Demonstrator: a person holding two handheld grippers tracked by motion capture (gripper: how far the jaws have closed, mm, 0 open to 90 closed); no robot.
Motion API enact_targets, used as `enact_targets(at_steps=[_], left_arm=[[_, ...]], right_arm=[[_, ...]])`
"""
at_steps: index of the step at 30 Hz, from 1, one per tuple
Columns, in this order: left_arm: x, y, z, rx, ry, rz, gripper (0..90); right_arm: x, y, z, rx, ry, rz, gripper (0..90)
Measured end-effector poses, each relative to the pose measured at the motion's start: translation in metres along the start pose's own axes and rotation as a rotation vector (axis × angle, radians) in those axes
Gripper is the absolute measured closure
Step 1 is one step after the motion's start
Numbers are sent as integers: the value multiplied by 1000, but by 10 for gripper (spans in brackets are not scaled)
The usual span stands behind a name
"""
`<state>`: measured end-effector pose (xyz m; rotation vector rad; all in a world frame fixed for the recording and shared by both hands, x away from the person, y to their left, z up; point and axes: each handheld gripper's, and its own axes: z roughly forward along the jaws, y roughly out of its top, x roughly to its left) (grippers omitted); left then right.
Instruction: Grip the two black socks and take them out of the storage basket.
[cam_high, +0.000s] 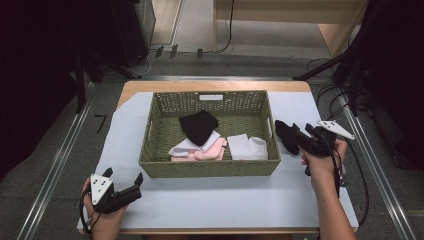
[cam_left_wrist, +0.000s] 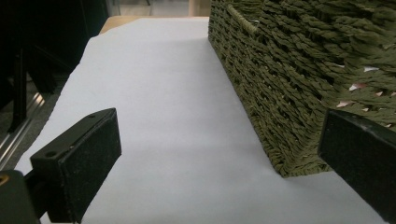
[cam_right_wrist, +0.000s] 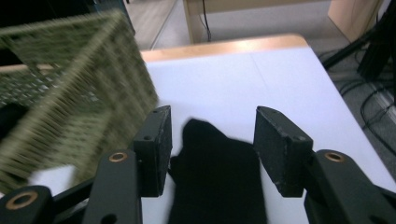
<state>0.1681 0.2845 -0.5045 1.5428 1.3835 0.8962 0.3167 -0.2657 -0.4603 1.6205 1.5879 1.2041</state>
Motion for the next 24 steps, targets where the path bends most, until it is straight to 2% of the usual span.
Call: enact_targets(at_steps=[4,11,18,24], left_arm=[[0,0,0,0,-1,0,4],[0,0,0,-2,0,3,4],[0,0,-1,-4,-1,5,4],[0,0,-1,-5,-3,7,5]], right_arm=[[22,21,-6,-35,30,-32,476],[65,48,-10,-67,92,-50,459],[113,59,0,-56,155,-96,452],[148,58,16,-26,194,-129,451]])
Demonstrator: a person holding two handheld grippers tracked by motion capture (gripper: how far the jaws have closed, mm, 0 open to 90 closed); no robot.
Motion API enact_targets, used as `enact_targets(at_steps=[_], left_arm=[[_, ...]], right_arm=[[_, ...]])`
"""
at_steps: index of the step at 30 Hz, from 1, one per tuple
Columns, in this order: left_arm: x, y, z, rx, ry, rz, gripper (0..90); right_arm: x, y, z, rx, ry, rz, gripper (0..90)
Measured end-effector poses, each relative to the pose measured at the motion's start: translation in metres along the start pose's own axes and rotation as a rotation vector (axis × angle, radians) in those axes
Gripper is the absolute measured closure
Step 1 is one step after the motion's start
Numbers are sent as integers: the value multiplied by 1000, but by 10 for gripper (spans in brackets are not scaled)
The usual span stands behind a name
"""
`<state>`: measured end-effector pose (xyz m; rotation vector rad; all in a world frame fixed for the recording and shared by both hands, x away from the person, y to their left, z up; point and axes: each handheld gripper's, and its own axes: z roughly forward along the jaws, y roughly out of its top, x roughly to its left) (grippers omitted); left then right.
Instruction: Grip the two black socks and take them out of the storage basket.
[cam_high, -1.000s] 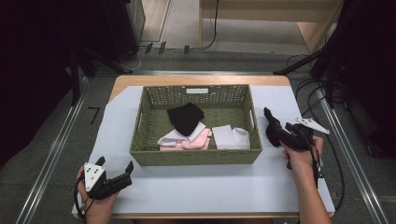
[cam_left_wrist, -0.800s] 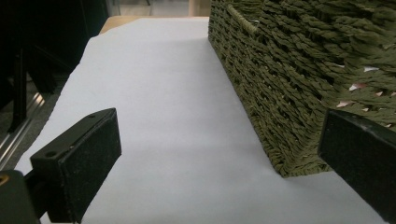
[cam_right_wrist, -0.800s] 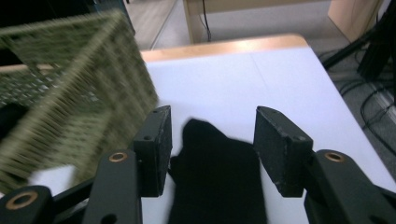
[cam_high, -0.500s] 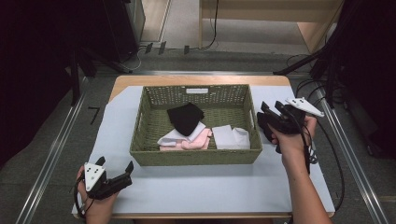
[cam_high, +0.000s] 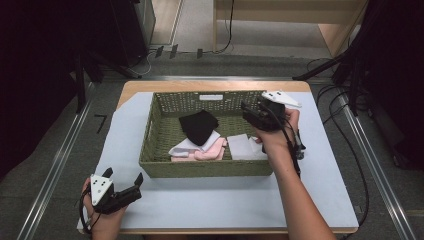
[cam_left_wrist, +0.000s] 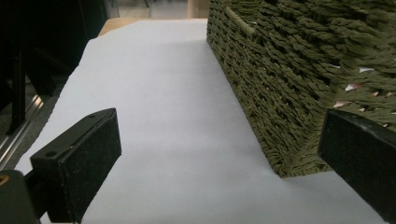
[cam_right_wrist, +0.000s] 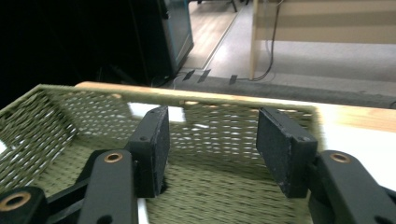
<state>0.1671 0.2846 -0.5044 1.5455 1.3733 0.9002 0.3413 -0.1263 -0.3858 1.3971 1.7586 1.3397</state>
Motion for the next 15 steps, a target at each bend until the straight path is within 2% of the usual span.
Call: enact_targets(at_steps=[6,8,12,15], left_arm=[[0,0,0,-1,-2,-2,4],[0,0,0,-1,-2,-1,5],[-1,0,0,-4,-3,0,4],[-1,0,0,-5,-3,0,5]], right_arm=[[29,-7,28,69,61,-37,436],[38,-11,39,101,102,-42,413],[53,-19,57,145,149,-43,386],[63,-25,70,199,164,-41,363]])
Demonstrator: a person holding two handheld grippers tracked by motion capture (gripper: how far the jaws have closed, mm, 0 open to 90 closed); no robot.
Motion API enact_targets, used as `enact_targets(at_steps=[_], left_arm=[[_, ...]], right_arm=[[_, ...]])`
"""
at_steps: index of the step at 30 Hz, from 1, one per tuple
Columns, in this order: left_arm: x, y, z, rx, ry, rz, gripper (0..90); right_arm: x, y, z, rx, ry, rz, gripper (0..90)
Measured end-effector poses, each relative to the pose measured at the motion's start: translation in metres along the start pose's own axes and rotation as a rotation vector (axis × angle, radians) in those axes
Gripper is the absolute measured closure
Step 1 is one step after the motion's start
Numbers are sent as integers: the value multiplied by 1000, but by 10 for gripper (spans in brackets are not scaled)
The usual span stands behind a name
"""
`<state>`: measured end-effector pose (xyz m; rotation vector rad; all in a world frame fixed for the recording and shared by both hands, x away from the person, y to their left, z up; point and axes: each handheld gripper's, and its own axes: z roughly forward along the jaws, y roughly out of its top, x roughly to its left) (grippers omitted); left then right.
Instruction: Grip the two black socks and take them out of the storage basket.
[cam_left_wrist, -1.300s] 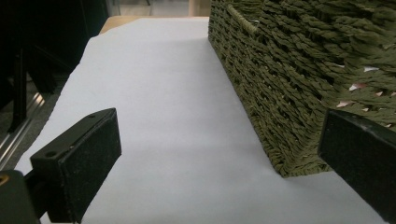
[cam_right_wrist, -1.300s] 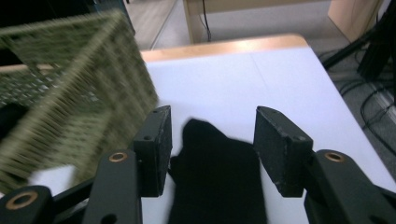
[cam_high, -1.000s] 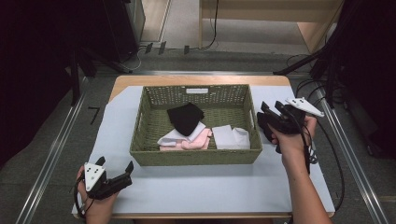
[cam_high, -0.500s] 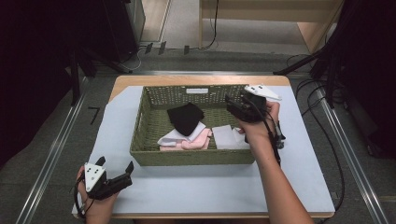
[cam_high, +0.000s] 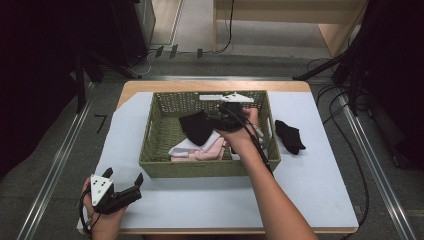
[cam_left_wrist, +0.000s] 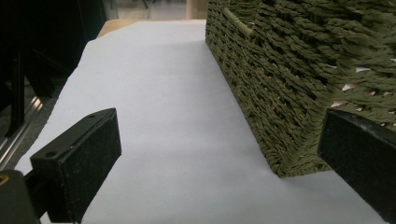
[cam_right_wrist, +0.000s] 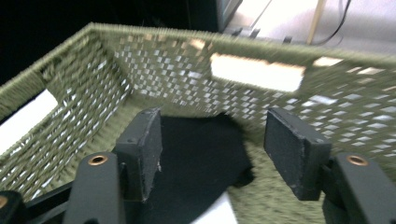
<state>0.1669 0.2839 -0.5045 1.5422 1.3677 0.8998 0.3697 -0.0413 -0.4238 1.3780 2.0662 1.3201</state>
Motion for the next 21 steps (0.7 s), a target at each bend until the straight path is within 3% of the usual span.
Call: enact_targets(at_steps=[6,10,17,21], left_arm=[[0,0,0,-2,0,0,5],[0,0,0,-2,0,1,5],[1,0,-1,-4,-7,5,5],[0,0,-1,-5,-7,7,5]], right_arm=[[11,-2,27,100,-27,-14,348],[13,0,42,123,-108,-53,370],[0,-4,70,228,-115,-13,359],[-6,-3,80,241,-97,33,380]])
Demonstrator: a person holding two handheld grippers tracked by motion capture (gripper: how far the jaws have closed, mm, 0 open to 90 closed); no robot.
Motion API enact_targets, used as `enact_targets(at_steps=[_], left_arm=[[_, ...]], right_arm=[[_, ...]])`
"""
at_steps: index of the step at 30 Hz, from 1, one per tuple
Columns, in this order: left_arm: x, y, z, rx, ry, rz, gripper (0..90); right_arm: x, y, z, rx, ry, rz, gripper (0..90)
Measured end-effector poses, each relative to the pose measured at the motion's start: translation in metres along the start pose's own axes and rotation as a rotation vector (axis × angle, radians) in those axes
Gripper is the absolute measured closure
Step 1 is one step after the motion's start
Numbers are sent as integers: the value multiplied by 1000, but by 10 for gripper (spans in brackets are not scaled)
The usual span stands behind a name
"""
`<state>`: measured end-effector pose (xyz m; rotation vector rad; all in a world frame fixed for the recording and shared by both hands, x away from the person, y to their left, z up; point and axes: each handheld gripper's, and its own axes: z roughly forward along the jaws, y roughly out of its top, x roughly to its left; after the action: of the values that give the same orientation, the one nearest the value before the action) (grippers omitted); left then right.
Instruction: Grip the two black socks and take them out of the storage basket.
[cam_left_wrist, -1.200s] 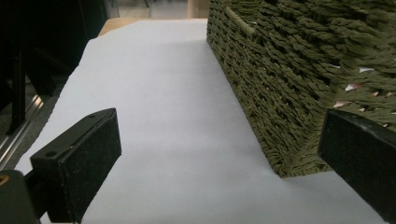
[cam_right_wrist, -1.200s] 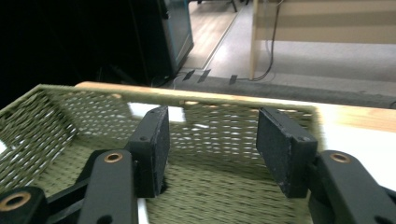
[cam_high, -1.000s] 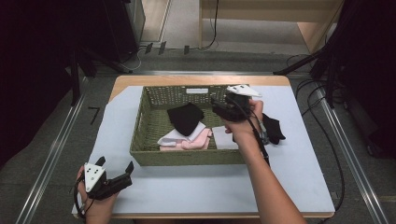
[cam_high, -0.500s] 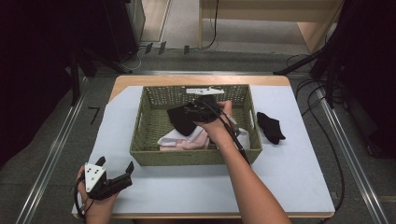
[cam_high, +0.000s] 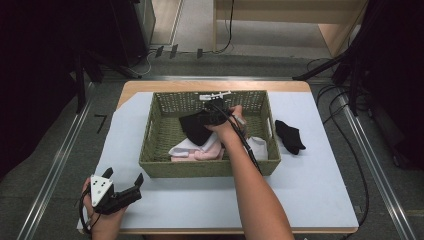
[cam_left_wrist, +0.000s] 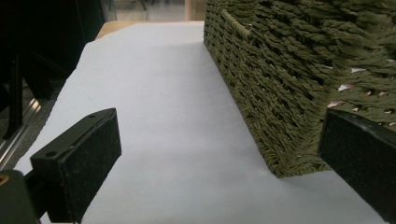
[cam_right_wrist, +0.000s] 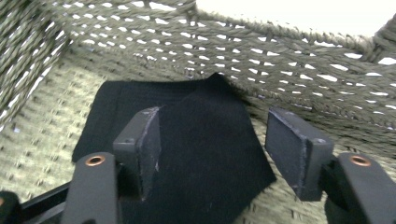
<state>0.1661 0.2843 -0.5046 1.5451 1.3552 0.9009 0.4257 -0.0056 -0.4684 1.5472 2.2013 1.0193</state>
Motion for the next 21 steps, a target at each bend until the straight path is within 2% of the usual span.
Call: enact_targets(at_steps=[4,7,8,9,11,12,14,16,21], left_arm=[[0,0,0,-1,0,0,5],[0,0,0,0,-2,1,5],[0,0,0,-3,-2,0,5],[0,0,0,-4,-3,-1,5],[1,0,0,-4,-5,-1,5],[1,0,0,-3,-6,-1,5],[1,0,-1,-5,-6,-4,5],[1,0,0,-4,-7,-3,5],[0,0,0,-3,-4,-3,5]], right_arm=[[0,1,9,51,-7,-33,409],[3,-3,16,110,2,-58,472],[3,-5,19,135,7,-76,550],[4,-6,19,148,13,-83,592],[4,-4,16,161,17,-92,773],[4,-3,15,165,26,-97,805],[5,-2,10,156,25,-154,825],[6,0,3,122,34,-181,829],[3,5,-17,12,46,-170,834]])
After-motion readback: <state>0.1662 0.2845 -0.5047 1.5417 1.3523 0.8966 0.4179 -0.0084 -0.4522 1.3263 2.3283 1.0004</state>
